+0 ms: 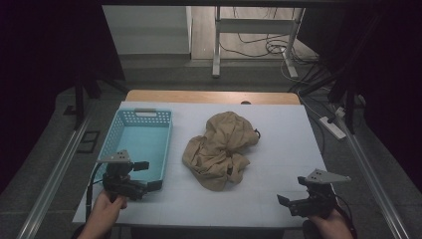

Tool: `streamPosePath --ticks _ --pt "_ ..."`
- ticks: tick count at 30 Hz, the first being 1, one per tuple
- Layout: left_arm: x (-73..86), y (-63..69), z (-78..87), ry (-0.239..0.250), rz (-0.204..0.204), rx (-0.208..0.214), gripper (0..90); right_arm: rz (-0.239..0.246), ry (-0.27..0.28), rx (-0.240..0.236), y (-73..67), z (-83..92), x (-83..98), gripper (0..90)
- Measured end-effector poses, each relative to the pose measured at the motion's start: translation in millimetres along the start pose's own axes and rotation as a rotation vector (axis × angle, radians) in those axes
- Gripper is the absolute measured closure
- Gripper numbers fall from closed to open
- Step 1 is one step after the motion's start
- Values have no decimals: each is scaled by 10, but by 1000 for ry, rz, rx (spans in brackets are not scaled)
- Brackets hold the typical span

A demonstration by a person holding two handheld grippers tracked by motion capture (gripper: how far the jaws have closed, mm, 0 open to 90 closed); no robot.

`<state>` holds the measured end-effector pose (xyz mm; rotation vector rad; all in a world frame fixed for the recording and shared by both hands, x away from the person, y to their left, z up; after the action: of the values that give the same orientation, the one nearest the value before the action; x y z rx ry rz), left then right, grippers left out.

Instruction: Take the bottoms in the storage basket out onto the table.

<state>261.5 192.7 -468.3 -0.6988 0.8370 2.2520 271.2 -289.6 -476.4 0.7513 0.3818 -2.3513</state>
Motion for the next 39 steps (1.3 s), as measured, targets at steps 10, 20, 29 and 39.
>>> streamPosePath --ticks 10,20,29,39 --pt "112 -26 88 30 33 11 5 -2 -1 1 2 -1 -1 4" --pt "235 -59 132 36 61 5 5 -4 2 1 2 -1 -1 4" --pt "373 -98 161 42 91 7 4 -2 3 2 0 1 0 4" --pt "486 -126 211 22 102 -47 2 1 4 2 0 4 0 4"
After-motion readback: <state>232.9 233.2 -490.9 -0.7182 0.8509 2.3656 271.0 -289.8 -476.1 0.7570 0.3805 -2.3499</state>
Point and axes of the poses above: each handheld gripper's, and its own axes: z roughly backward along the jaws, x roughly out of its underside, y roughly to its right, the point moved 4 cm from there along -z, roughly forward along the jaws, and after that the axes turned 12 degrees about -y, right-handed, at the moved point
